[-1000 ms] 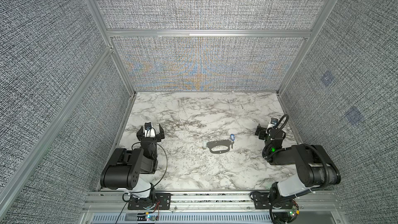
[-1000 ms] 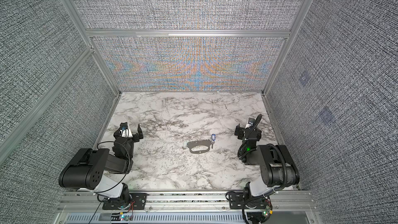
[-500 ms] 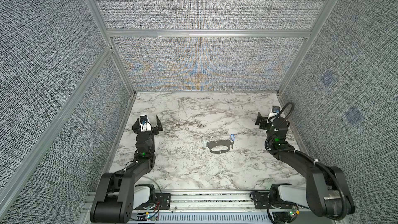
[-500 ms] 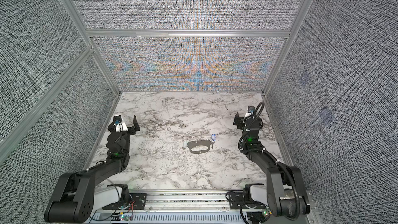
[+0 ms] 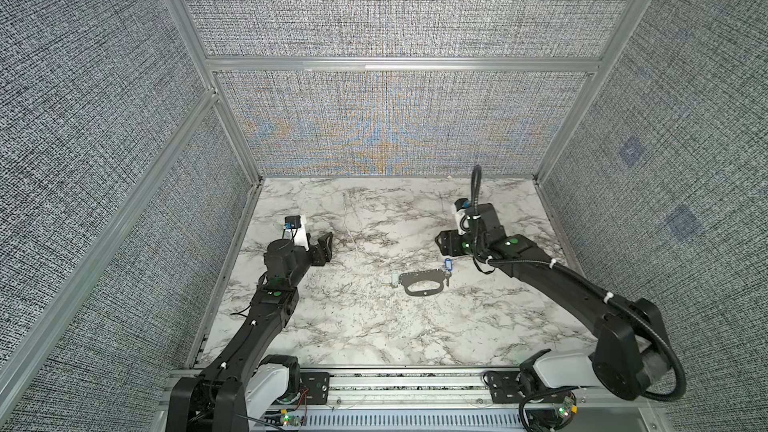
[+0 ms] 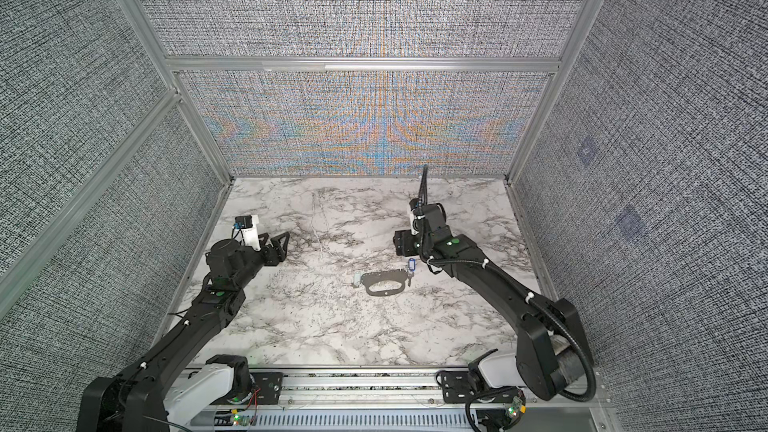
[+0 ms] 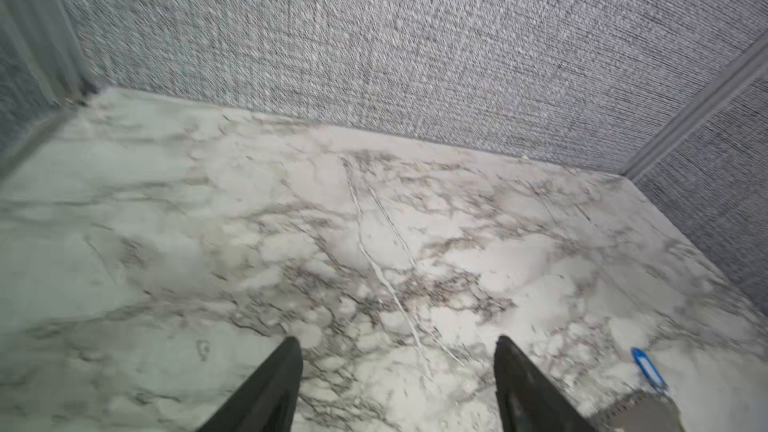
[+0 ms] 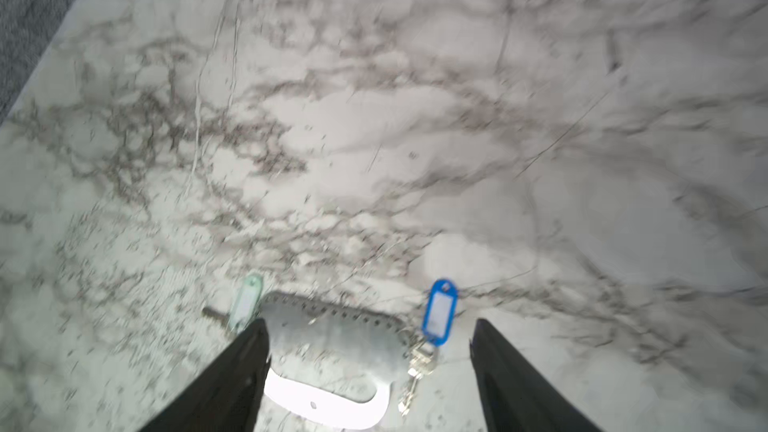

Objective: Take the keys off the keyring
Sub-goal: 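Move the right gripper over the metal plate near the green-tagged key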

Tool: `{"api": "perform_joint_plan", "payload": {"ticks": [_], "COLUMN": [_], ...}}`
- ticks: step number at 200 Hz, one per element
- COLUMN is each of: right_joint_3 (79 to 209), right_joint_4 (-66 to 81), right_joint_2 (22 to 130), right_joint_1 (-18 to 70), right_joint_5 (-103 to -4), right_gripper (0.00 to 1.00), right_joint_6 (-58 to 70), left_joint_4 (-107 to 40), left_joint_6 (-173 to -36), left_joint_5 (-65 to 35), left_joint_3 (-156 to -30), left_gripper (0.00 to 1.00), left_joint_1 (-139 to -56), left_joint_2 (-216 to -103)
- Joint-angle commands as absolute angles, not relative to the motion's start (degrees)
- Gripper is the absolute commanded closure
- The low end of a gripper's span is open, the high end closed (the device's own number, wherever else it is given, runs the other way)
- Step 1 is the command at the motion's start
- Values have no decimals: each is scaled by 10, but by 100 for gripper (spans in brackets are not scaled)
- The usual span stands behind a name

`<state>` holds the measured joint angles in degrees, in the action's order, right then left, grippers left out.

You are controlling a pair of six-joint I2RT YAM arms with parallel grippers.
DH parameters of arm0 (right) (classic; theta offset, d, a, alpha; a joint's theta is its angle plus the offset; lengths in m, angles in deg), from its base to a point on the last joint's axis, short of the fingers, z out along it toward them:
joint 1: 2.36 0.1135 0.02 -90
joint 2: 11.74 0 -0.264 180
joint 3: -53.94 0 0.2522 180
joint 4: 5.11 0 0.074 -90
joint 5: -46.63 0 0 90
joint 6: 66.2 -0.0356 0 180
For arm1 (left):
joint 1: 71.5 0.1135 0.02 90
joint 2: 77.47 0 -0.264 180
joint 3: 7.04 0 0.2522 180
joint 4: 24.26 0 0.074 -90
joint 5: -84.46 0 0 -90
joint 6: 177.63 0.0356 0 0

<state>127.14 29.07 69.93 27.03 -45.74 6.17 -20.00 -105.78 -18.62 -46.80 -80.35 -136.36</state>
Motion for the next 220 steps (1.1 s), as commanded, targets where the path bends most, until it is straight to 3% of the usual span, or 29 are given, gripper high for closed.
{"api": "perform_joint_plan", "payload": {"ticks": [1,57,220], "right_joint_3": [1309,1390,1554], "right_joint_4": [390,440,537], "right_joint_2": [748,866,1053], "right_joint_1": [303,359,390], "right_joint_5": [-532,-589,-640], "right_gripper": [27,34,30], "right_joint_6": [7,2,59], "left_joint_4": [-227,-251,-274], "left_joint_6": [-1098,-1106,-1115], "left_joint_5": [-230,-229,-211], "left_joint_3": [-477,-471,-441], "left_gripper": [32,36,33], "left_joint_1": [-829,-857,-859], "left_joint_2": [-1381,-1388,-1355]}}
